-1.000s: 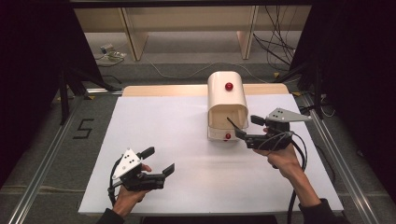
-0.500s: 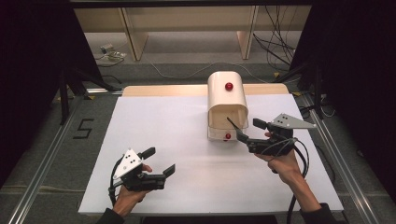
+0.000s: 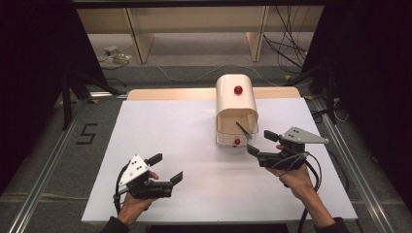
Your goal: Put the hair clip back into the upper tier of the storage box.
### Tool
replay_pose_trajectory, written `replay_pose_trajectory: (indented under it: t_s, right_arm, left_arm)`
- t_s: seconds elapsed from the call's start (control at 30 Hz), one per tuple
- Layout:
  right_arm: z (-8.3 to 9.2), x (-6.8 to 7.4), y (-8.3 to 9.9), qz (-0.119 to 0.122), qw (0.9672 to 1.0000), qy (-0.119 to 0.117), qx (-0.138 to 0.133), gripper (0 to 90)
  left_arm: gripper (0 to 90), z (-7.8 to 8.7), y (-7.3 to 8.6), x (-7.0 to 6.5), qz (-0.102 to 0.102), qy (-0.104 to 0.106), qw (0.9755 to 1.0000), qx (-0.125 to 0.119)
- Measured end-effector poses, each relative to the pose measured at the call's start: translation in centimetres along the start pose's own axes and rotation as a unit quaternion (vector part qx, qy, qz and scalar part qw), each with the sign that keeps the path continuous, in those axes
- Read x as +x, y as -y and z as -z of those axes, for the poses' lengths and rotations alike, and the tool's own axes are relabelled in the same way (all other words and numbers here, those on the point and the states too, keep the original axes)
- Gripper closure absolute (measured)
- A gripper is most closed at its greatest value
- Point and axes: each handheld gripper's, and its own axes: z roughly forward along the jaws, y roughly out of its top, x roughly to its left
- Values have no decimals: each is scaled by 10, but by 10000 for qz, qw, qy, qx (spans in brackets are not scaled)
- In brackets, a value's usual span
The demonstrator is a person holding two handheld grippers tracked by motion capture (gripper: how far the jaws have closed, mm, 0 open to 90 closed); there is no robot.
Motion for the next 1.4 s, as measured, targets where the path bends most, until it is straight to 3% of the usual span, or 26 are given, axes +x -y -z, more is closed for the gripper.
replay_pose_trajectory:
  t_s: [0.83,1.4]
  right_arm:
    - [3,4,31,-6,10000,-24,21,193]
    - [3,10,45,139,9999,-83,11,192]
  left_arm:
    - [44,-1,0,0,16,50,9999,87]
    - [44,-2,1,0,31,126,9998,134]
